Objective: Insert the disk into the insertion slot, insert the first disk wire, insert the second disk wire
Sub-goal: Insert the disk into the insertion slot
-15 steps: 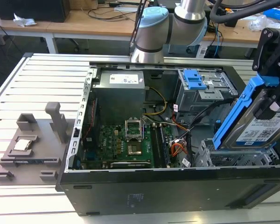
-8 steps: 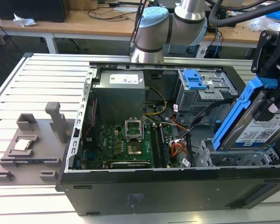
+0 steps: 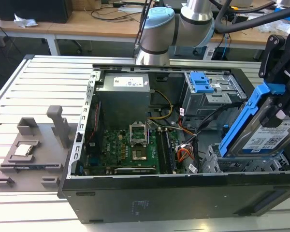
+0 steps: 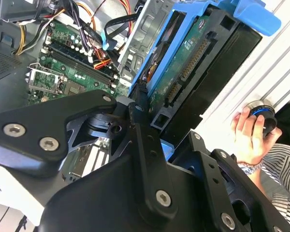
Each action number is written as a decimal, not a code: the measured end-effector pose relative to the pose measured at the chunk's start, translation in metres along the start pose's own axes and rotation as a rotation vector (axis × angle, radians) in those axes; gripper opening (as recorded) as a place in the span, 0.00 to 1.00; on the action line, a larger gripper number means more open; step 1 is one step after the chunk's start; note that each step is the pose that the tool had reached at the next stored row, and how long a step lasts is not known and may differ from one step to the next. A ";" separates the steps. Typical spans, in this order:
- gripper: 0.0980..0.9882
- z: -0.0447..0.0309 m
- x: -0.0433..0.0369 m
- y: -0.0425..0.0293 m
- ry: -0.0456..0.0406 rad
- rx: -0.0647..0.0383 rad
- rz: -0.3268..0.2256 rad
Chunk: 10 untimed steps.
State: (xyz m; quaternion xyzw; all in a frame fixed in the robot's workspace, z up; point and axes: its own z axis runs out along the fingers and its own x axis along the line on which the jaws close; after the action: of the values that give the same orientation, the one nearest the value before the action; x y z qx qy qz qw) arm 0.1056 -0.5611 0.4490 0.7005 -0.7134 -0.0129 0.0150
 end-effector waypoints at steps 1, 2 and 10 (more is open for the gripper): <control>0.30 0.0009 0.0000 0.0000 0.0000 0.000 0.000; 0.30 0.0015 0.0000 0.0000 0.0000 0.000 0.000; 0.30 0.0044 -0.0063 0.0000 -0.0001 0.000 0.000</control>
State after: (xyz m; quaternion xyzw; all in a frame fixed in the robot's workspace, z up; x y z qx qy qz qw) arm 0.1055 -0.5548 0.4445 0.7005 -0.7134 -0.0129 0.0149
